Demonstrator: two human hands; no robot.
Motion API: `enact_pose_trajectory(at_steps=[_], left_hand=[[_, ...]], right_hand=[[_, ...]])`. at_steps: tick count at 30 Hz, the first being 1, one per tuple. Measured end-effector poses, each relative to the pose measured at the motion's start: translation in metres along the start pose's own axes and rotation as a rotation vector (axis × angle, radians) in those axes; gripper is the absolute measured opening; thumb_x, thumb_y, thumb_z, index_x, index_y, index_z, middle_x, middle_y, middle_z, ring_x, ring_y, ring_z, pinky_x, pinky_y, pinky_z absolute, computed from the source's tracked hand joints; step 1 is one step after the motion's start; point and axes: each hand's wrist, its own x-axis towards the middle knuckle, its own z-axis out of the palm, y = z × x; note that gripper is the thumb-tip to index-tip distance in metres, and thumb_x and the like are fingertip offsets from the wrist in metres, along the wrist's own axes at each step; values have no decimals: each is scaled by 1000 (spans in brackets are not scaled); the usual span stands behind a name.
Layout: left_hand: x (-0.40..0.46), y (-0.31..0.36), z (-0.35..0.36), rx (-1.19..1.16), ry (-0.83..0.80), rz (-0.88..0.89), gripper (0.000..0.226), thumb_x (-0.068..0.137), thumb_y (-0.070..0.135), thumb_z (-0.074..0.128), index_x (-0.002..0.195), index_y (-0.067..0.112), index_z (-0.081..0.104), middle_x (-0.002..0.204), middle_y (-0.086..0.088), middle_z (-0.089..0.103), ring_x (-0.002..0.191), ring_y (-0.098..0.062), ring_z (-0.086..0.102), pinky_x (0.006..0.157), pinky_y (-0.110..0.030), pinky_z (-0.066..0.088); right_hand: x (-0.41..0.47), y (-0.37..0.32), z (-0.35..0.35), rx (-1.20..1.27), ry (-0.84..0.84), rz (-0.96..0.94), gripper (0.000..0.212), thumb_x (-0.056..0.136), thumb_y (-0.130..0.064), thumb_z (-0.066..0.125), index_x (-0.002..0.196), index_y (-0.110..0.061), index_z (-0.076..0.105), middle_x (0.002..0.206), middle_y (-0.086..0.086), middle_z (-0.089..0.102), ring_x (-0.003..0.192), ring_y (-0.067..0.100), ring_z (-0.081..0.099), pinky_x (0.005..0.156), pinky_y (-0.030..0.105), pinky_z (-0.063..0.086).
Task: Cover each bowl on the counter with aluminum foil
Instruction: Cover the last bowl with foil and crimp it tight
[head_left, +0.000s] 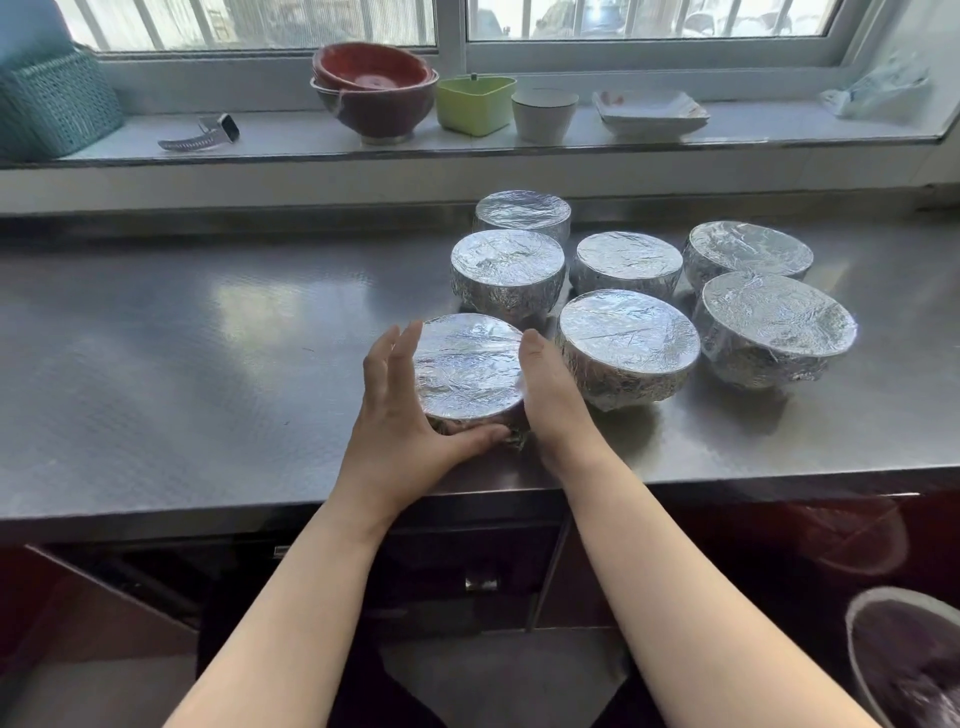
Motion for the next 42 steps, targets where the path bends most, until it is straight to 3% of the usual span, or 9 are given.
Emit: enact_pose_trajectory(at_steps=[4, 9, 15, 19, 23, 28, 36, 40, 42], left_hand=[[0, -4, -2, -93, 10, -32, 121, 54, 56, 84, 142, 55, 2, 142, 25, 12, 126, 18, 25, 91, 1, 25], [3, -19, -1, -141, 23, -149, 134, 50, 71, 81, 153, 40, 1, 156, 12, 19, 134, 9, 20, 108, -22, 23], [1, -32, 2, -241, 5, -183, 128, 52, 73, 74, 154, 37, 5, 157, 18, 20, 139, 10, 18, 118, -31, 25], [4, -40, 1, -300, 0, -155, 115, 60, 84, 64, 153, 38, 14, 155, 14, 28, 141, 6, 23, 119, -39, 28], [3, -39, 2, -300, 26, -137, 113, 61, 87, 60, 152, 33, 20, 152, 12, 34, 140, 2, 29, 117, -32, 28], [3, -39, -1, -355, 47, -134, 101, 65, 90, 51, 146, 32, 33, 143, 6, 40, 132, -7, 43, 102, -23, 45], [1, -28, -4, -331, 105, -121, 108, 60, 96, 41, 139, 22, 46, 127, 1, 39, 111, 2, 50, 78, -1, 41], [1, -28, -2, -334, 127, -132, 110, 60, 96, 44, 140, 21, 41, 132, 4, 35, 118, -5, 50, 84, -3, 43], [2, -31, -1, -325, 123, -132, 110, 62, 94, 45, 144, 21, 36, 136, 9, 34, 126, -7, 46, 101, -19, 44]], right_hand=[[-4, 9, -1, 72, -38, 101, 66, 91, -72, 32, 131, -25, 57, 123, -7, 66, 116, 10, 59, 102, 35, 43], [-4, 8, -8, 231, -84, 155, 55, 101, -54, 29, 129, -17, 60, 124, 0, 68, 118, 13, 61, 106, 35, 44], [-14, 10, -15, 224, -116, 169, 30, 105, -36, 37, 101, -24, 64, 94, -20, 73, 99, -1, 64, 81, 16, 48], [-26, 12, -23, -2, -74, 121, 38, 99, -40, 50, 125, -14, 57, 129, -5, 63, 124, 12, 55, 109, 36, 41], [-36, 14, -21, -128, -1, 79, 60, 97, -43, 52, 150, -22, 32, 143, -10, 47, 127, 14, 52, 110, 47, 40], [-35, 3, -12, 64, 1, 118, 38, 100, -44, 42, 130, -25, 54, 124, -3, 64, 117, 19, 60, 105, 46, 46], [-16, -2, -12, 139, 3, 119, 29, 106, -32, 37, 97, -23, 63, 108, -7, 67, 102, 12, 61, 84, 25, 50], [-12, 6, -11, 115, 1, 135, 28, 98, -46, 45, 107, -28, 64, 122, -10, 64, 124, 15, 55, 111, 42, 40], [-11, 12, -10, 95, -4, 141, 62, 80, -65, 51, 130, -28, 56, 135, -10, 58, 131, 13, 49, 115, 45, 34]])
